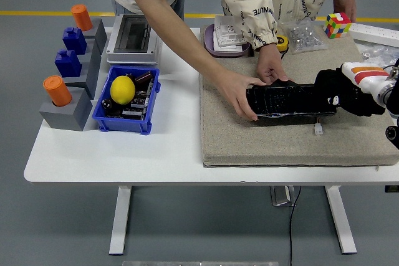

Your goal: Pick the rag up,wipe the panel,place it on the desk

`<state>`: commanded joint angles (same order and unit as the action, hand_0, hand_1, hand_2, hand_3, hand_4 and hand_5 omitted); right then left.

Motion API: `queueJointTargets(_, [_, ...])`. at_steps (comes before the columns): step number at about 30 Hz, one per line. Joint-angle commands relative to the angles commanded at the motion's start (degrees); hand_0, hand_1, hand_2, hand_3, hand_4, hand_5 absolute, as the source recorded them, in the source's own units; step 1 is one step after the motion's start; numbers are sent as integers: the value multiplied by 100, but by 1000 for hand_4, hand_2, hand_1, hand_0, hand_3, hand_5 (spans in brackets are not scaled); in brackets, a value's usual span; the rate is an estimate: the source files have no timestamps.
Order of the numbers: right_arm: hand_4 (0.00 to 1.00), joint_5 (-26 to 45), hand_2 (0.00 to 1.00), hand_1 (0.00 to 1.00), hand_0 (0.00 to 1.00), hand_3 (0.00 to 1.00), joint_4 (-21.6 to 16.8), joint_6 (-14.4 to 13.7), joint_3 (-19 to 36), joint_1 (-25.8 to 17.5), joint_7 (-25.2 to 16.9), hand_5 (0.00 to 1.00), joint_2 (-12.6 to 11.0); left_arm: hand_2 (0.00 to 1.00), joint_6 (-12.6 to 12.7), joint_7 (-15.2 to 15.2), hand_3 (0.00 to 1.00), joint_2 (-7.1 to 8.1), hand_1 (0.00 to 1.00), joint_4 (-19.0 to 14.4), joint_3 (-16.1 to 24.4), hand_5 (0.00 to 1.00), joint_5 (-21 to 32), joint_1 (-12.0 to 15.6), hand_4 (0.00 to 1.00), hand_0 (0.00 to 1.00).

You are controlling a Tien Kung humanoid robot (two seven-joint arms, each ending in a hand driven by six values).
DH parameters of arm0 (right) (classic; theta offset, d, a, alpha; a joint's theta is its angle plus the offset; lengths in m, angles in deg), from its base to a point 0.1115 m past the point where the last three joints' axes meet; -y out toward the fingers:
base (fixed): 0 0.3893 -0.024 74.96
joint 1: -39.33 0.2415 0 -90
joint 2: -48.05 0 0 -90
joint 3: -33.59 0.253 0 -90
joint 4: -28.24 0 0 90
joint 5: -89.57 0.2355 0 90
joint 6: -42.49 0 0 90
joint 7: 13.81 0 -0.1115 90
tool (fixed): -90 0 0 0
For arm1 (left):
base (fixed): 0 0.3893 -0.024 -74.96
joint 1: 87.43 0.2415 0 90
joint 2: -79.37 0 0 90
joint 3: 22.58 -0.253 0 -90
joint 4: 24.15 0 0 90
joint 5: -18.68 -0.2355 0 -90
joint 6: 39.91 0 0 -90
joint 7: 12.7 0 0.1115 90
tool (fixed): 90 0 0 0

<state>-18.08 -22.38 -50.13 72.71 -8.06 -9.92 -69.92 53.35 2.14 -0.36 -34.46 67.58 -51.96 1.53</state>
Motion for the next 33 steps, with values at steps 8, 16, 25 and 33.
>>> queueJointTargets(8, [783, -11, 497, 452, 304, 495, -4, 1, 38, -11, 4, 238, -10, 746, 9, 22, 566, 8, 698, 0, 59, 481, -45, 30, 601, 650])
queueJointTargets(16, [783, -9, 496, 452, 304, 495, 0, 6, 35, -46, 5, 237, 23, 746, 6, 8, 566, 5, 698, 0, 32, 481, -28, 13, 600, 649])
queueJointTargets(25, [784, -20, 497, 452, 304, 496, -2, 7, 72, -63, 12, 237, 23, 747, 8, 18, 565, 3, 697, 0, 53, 481, -41, 26, 600, 650])
queueJointTargets(33, [783, -24, 497, 452, 304, 495, -4, 5, 82, -86, 17, 237, 53, 747, 7, 10, 565, 2, 698, 0, 40, 481, -32, 21, 600, 650])
